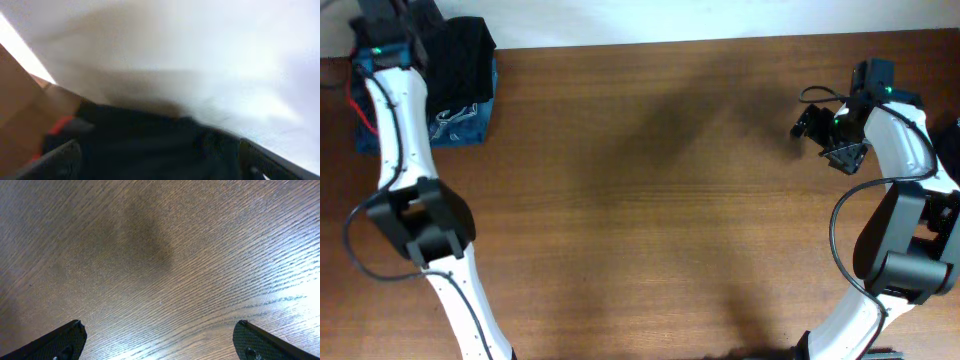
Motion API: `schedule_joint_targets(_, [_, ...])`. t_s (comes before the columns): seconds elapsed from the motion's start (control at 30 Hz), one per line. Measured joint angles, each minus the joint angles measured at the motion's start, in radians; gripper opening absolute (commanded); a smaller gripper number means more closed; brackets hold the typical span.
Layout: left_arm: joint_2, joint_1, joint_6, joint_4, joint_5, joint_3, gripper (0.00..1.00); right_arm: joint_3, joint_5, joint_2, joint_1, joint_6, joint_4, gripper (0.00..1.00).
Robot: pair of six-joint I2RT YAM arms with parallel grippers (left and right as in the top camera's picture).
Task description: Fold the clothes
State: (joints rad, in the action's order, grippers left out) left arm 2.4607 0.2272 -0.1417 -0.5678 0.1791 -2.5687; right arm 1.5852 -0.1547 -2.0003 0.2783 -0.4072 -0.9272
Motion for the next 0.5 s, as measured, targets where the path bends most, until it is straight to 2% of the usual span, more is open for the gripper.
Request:
schedule_joint_targets(0.13, [-0.146,0.001,-0.085,-0.160,-0.043,-0.002,0.99,0.000,0.000,0.000,0.000,0.000,0.000,0.99])
schedule_joint_targets(0.23, [-0.250,0.011,-0.119,-0.286,-0.142,-0.005,0.99,0.000,0.000,0.000,0.000,0.000,0.000,0.99])
schedule_joint_targets(0.4, [-0.379,0.039,-0.139,-0.501,-0.263,-0.009,0.99,0.000,0.000,0.000,0.000,0.000,0.000,0.99])
schedule_joint_targets(0.5, [-0.436,0.050,-0.111,-0.633,-0.297,-0.010,0.99,0.000,0.000,0.000,0.000,0.000,0.001,0.99])
